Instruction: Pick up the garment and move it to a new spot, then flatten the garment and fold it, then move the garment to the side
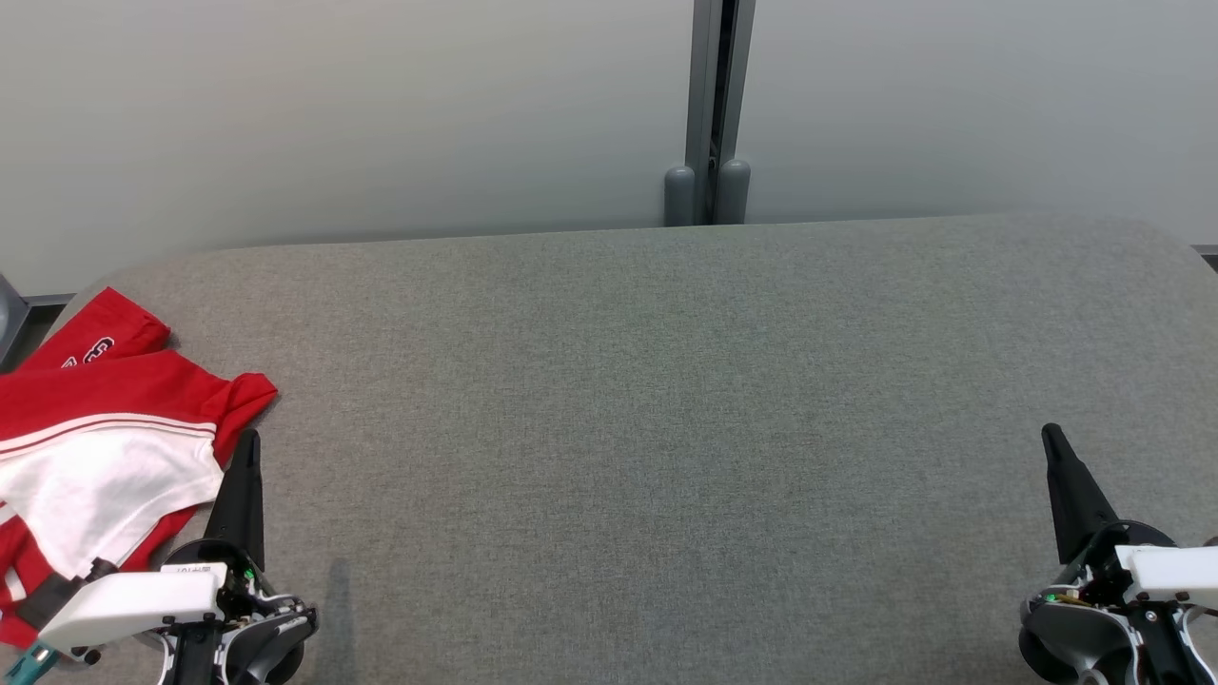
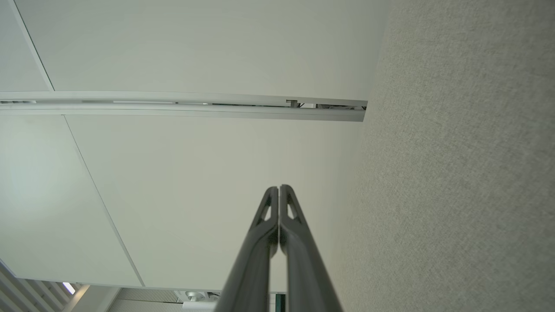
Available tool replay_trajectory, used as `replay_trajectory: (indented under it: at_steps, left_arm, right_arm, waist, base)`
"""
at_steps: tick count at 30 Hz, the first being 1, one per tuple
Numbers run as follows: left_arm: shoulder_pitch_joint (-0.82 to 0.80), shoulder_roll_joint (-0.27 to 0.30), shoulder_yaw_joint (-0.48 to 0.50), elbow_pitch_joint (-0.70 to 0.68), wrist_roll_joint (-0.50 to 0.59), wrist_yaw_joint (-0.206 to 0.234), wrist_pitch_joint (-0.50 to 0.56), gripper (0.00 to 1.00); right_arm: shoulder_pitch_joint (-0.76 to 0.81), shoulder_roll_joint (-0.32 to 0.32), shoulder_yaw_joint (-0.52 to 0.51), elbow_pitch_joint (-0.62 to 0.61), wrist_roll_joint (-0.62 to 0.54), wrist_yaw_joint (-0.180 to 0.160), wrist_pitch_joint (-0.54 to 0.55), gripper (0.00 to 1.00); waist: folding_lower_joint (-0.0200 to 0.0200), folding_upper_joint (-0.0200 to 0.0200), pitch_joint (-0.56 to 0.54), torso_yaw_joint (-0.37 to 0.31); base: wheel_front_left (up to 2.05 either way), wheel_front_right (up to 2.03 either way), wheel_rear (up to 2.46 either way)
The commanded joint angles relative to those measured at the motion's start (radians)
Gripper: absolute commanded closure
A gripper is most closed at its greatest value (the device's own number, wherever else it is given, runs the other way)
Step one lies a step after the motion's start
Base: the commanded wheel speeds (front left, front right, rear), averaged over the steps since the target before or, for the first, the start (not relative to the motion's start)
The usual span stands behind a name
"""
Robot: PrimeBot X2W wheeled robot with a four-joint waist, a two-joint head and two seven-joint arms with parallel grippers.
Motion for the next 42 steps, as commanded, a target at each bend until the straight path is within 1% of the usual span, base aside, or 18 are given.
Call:
replay_trajectory:
  at_steps: [1, 42]
  left_arm:
    - [-0.012, 0.005, 0.004, -0.002, -0.001, -0.003, 0.003, 1.0]
    - [-0.012, 0.006, 0.004, -0.002, -0.001, -0.003, 0.003, 1.0]
  right_arm:
    - [0.009, -0.01, 0.0, -0.004, 0.002, 0.0, 0.003, 1.0]
    - [0.009, -0.01, 0.0, -0.004, 0.002, 0.0, 0.003, 1.0]
  waist:
    - [0.0, 0.0, 0.0, 0.0]
    - [0.0, 0.0, 0.0, 0.0]
  base:
    - [0.0, 0.0, 0.0]
    - [0.0, 0.0, 0.0]
